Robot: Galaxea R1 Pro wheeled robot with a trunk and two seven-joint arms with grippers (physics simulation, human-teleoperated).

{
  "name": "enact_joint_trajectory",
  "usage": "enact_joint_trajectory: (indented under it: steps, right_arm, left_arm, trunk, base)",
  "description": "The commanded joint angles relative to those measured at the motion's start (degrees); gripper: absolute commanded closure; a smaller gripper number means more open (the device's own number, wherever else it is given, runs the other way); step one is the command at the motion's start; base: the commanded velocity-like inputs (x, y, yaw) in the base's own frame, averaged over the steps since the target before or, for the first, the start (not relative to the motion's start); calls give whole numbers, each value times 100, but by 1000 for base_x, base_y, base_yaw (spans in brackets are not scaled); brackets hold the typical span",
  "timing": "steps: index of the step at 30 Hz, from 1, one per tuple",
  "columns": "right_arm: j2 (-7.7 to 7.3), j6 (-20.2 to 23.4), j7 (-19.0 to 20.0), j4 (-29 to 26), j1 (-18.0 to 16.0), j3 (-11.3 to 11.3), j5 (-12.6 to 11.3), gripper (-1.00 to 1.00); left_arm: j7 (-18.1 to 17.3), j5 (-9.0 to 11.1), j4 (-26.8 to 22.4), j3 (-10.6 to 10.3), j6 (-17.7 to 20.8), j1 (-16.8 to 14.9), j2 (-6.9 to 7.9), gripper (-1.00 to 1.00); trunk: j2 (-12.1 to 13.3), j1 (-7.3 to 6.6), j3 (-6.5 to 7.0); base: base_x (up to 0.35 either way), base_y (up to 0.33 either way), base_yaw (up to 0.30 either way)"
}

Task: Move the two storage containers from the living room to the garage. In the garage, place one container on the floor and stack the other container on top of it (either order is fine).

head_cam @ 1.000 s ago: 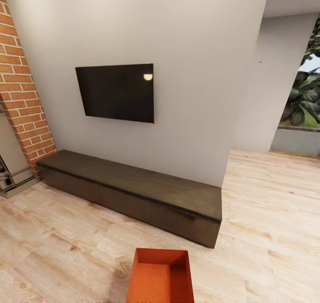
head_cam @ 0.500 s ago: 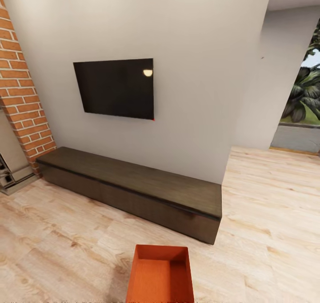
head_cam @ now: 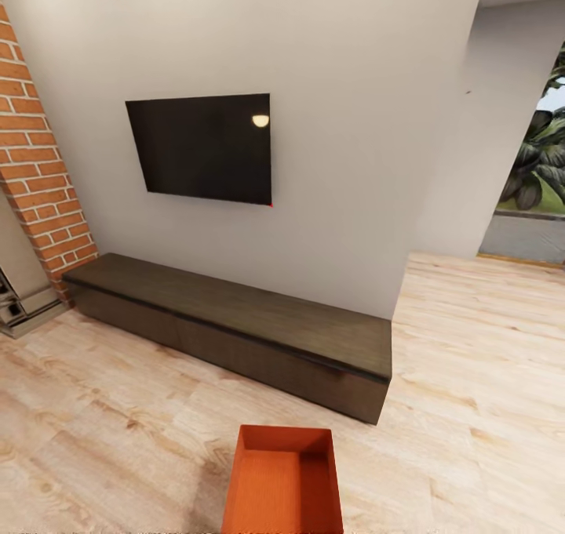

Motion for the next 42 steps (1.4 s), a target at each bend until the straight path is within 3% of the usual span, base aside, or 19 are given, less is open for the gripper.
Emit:
enact_joint_trajectory:
  steps: [1, 42]
  right_arm:
    - [1, -27, -4, 10, -4, 50, -59, -100]
    - [-3, -28, -16, 10, -4, 52, -33, -100]
  left_arm:
    - [4, 24, 0, 3, -15, -2, -2, -100]
    - [4, 23, -2, 2, -15, -2, -2, -100]
  trunk:
    - [-3, 0, -15]
    - [-3, 0, -394]
  base:
    - [0, 0, 0]
    - [0, 0, 0]
